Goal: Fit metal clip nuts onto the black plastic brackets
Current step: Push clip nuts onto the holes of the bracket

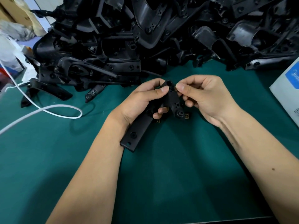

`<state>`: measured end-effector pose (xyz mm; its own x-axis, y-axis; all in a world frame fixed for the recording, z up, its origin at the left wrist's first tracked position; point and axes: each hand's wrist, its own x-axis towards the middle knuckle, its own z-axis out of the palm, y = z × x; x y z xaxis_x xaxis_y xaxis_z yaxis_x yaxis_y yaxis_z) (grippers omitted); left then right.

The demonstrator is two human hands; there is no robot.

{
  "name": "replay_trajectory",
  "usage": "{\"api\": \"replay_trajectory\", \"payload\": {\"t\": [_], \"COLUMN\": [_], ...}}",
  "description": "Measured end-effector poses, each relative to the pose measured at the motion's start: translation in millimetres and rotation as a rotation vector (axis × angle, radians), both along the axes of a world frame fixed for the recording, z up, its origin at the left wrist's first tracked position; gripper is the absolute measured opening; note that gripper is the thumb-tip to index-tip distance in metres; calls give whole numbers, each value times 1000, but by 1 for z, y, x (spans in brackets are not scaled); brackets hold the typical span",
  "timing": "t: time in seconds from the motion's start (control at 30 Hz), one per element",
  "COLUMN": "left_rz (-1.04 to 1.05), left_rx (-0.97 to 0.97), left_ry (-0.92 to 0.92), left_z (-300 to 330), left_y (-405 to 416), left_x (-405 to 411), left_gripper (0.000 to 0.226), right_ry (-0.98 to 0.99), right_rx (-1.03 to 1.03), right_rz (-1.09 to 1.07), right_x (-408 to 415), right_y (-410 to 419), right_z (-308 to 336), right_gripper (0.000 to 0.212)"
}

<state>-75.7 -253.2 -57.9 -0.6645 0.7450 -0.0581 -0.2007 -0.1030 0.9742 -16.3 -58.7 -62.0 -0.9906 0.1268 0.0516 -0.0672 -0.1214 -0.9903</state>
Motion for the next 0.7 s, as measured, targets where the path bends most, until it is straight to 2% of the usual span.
{"api": "replay_trajectory", "payload": {"t": [0.2,0.27,0.4,0.53,0.7], "left_rz": [-36,-49,-77,-58,-66], "left_rx": [-32,-46,-44,-27,-93], "left_ry": [14,21,-11,-31,40], "left_z": [2,3,4,4,3], "left_y": [0,1,2,3,8], "left_x": [1,2,6,10,9], "left_gripper": [13,15,19,21,28], "right_ry": [57,58,54,35,-14], "right_rx": [72,85,22,-35,-44], "right_rz": [77,101,152,177,207], "right_x": [-1,-1,0,1,2], "right_y": [6,9,13,12,10], "right_z": [0,1,3,4,3], "right_gripper": [5,10,32,33,31]}}
